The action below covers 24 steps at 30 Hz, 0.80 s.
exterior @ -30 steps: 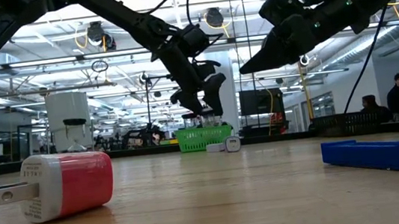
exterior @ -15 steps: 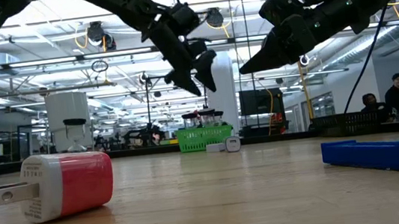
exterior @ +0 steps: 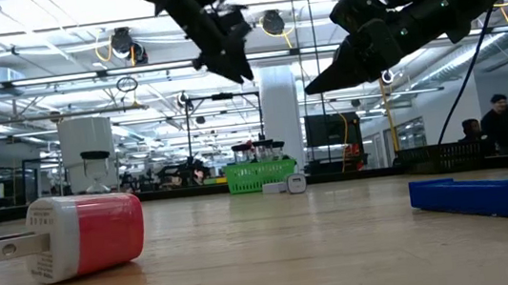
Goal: Pick & Place Office items
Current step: Put the right purple adapter into the black basket
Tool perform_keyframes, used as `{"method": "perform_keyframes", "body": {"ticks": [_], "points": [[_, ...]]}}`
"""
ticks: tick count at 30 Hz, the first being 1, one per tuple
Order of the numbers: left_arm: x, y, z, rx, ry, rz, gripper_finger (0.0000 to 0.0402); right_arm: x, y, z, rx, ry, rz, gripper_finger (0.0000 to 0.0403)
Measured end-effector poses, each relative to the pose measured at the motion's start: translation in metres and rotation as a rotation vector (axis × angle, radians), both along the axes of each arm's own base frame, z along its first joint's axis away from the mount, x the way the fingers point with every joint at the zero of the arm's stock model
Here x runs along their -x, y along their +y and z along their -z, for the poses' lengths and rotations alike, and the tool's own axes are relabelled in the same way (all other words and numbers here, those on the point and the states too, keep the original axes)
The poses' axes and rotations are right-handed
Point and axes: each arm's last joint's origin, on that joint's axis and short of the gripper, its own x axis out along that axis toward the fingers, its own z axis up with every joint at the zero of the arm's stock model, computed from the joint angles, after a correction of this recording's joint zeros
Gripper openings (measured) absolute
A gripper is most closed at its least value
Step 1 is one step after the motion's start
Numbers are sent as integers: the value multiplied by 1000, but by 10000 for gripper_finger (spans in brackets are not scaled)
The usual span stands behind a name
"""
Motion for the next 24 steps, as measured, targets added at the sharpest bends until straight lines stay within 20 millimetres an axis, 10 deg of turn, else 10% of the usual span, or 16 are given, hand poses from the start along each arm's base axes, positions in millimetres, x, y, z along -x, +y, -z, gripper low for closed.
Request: {"method": "perform_keyframes", "body": {"ticks": [9, 24], "points": [[38, -52, 16, -59, -145, 106, 75, 0, 0, 1, -1, 7, 0, 1], [97, -92, 65, -80, -384, 155, 10, -1, 0, -3, -27, -38, 12, 1]]}}
